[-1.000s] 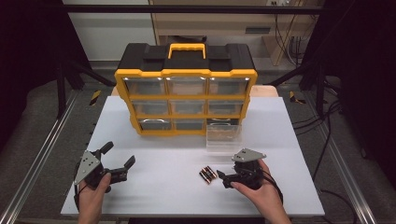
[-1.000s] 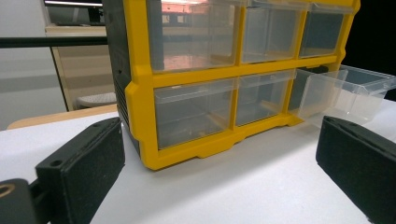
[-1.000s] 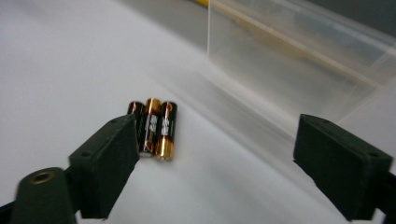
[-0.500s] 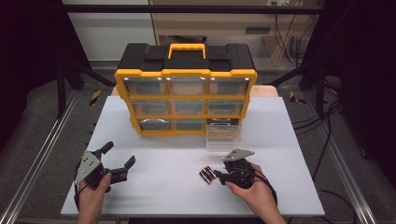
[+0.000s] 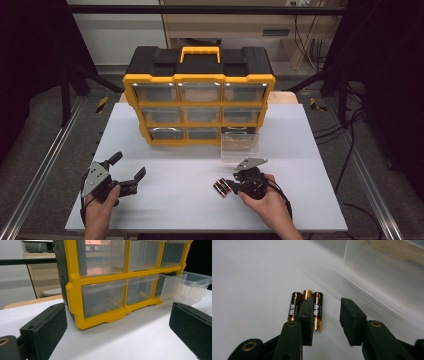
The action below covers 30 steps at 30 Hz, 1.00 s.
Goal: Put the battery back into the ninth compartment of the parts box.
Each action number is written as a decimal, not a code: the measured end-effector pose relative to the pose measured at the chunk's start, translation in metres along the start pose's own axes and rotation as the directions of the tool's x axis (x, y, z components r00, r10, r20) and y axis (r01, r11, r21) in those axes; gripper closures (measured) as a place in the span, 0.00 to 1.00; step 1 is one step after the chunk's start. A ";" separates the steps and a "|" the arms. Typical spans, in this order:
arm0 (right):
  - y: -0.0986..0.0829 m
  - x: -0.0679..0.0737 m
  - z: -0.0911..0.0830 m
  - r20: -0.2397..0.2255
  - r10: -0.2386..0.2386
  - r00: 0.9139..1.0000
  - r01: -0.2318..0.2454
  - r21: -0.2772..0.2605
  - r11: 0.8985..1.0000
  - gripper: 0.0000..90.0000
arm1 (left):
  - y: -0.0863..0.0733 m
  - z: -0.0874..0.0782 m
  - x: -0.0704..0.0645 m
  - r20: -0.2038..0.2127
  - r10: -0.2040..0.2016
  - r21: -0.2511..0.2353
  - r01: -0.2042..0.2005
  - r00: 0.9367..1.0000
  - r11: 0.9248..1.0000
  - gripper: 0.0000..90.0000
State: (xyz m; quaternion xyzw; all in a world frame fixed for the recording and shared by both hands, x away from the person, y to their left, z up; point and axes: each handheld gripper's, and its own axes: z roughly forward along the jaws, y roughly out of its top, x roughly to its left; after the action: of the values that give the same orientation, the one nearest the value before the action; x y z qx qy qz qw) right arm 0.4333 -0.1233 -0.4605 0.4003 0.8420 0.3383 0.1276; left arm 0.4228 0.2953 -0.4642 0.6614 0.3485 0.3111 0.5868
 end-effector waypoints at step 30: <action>-0.004 0.003 0.020 -0.023 -0.004 1.000 0.006 0.072 0.997 0.85 | 0.000 0.001 -0.002 0.008 0.014 0.010 -0.014 1.000 1.000 0.01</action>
State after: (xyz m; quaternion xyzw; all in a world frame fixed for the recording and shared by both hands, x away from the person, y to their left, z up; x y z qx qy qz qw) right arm 0.4391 -0.1134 -0.4779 0.3985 0.8561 0.3121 0.1045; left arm 0.4230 0.2930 -0.4646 0.6680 0.3430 0.3108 0.5827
